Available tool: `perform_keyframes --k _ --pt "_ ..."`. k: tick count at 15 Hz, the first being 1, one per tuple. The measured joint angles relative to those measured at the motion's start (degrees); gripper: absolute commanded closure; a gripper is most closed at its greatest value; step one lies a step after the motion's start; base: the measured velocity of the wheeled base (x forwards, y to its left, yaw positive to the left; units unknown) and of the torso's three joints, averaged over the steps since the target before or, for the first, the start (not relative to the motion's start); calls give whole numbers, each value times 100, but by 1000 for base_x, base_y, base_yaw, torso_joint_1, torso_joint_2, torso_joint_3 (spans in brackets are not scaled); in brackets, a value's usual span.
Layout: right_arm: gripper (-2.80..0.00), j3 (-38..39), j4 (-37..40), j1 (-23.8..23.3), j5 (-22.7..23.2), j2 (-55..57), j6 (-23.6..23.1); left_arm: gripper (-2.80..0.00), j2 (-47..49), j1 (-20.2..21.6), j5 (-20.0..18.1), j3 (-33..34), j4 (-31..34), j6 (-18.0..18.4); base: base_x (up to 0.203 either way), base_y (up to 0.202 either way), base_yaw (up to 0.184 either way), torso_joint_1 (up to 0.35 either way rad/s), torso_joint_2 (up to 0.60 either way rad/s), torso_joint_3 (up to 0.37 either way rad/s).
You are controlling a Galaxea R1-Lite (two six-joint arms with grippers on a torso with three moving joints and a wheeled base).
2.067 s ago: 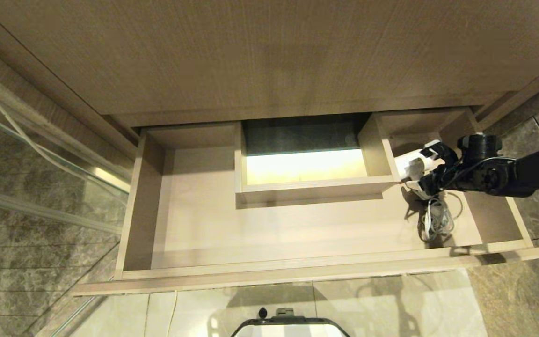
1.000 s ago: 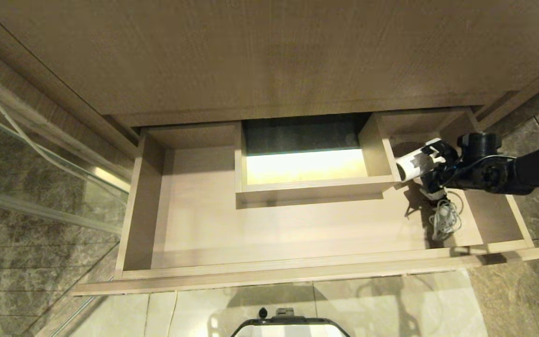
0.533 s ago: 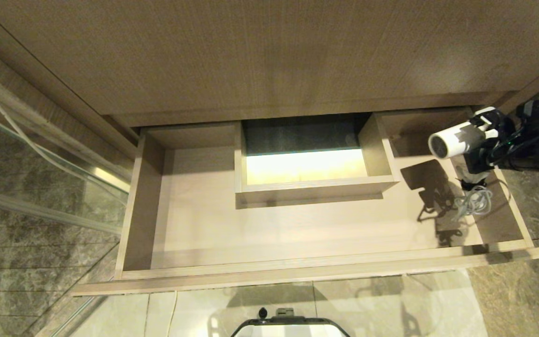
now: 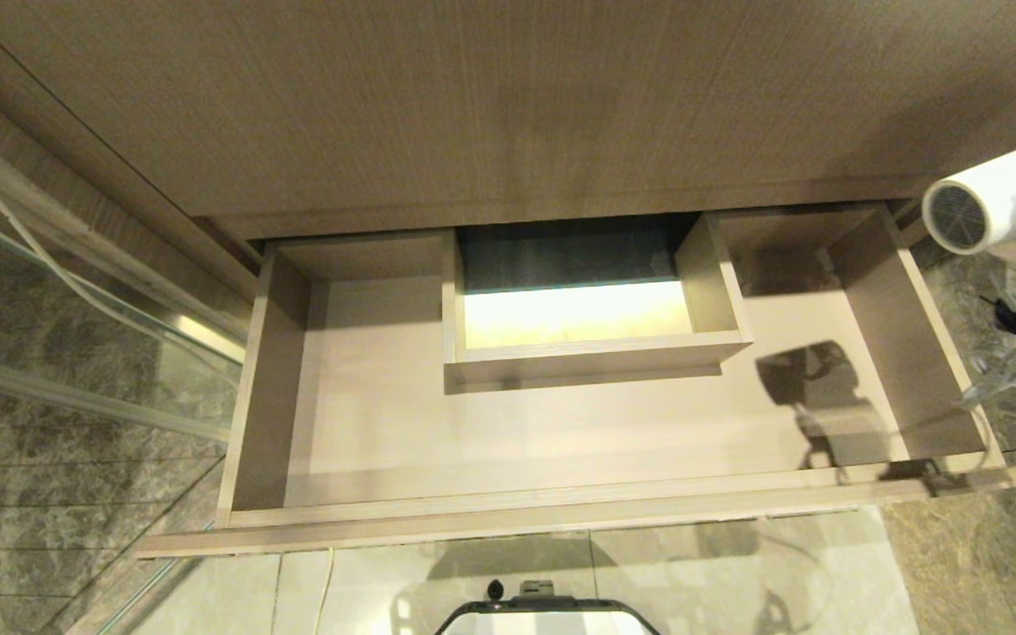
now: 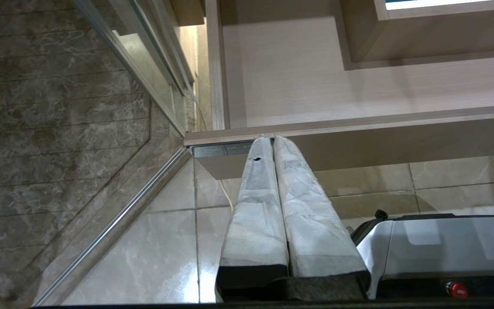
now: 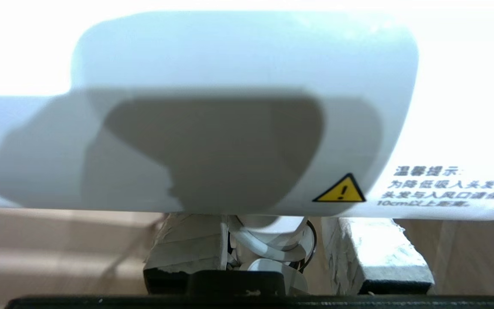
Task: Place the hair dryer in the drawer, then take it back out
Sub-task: Place it on the countertop
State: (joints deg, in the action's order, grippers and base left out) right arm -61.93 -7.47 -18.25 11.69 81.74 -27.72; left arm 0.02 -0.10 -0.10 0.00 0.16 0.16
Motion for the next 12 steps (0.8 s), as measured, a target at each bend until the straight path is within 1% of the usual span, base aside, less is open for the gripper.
perform_keyframes --k 3,6,10,12 --pt "0 1003 151 -11 -20 -1424 18 0 0 5 1 0 6 2 0 0 0 35 -71 -32" --pt "0 1569 334 -43 -67 -2503 26 0 0 5 3 0 0 2 0 0 0 85 -400 -177" --pt "0 1915 400 -84 -87 -3471 11 0 0 1 1 0 5 2 0 0 0 339 -474 -231" --pt "0 2034 286 -189 -106 -3856 11 0 0 1 1 0 0 0 0 0 0 288 -518 -247"
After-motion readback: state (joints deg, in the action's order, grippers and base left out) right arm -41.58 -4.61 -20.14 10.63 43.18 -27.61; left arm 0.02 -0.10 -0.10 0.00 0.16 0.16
